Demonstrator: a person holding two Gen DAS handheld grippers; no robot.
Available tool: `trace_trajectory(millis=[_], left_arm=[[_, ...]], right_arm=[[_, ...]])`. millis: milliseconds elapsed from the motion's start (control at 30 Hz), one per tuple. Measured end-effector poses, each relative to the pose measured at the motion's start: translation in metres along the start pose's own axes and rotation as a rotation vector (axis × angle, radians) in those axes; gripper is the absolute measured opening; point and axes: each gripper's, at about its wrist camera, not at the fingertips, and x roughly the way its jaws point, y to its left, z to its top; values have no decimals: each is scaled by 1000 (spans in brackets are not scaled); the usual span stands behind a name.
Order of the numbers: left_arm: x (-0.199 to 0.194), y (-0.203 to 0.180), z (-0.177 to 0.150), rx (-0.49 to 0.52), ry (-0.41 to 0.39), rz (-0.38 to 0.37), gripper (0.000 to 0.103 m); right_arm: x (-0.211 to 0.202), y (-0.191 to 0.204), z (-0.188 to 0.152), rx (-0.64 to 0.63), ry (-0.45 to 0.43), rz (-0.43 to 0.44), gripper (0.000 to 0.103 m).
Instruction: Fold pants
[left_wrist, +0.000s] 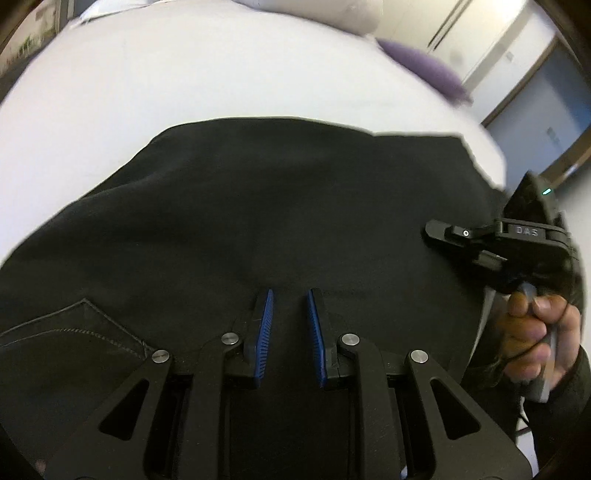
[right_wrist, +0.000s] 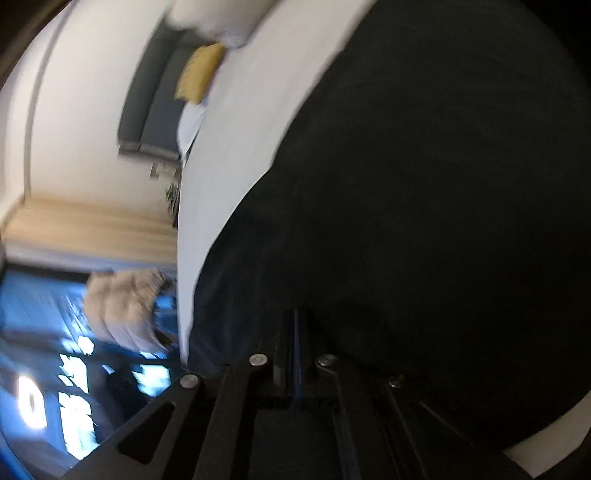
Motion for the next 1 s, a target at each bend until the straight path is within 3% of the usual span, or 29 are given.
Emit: trace_trajectory(millis=[133, 200, 300, 433, 500, 667, 767, 833, 900, 1000], left_arm=[[-25, 42, -8, -38, -21, 65, 19], [-44, 77, -19, -83, -47, 50, 19], [-65, 117, -34, -128, -56, 26, 14], [-82, 146, -46, -154, -69, -26, 14], [-88, 157, -52, -161, -84, -43, 14], [-104, 189, -69, -193, -129, -48, 14], [-130, 205, -84, -217, -152, 47, 14], [-153, 205, -96, -238, -182, 113, 14], [-164, 191, -95, -237, -198, 173, 14], [-153, 143, -79, -217, -228, 32, 14]], right_arm=[[-31, -33, 56, 14, -74, -41, 0], [-33, -43, 58, 50, -84, -13, 0], [-36, -33, 46, 1, -102, -71, 0], [-40, -38, 47, 19, -119, -52, 0], [-70, -55, 60, 24, -128, -50, 0], [-101, -71, 73, 53, -201, -81, 0], [-137, -78, 75, 80, -297, -185, 0], [-158, -69, 69, 67, -344, -258, 7], [-161, -53, 55, 42, -335, -200, 7], [-125, -16, 23, -38, -215, -37, 11]])
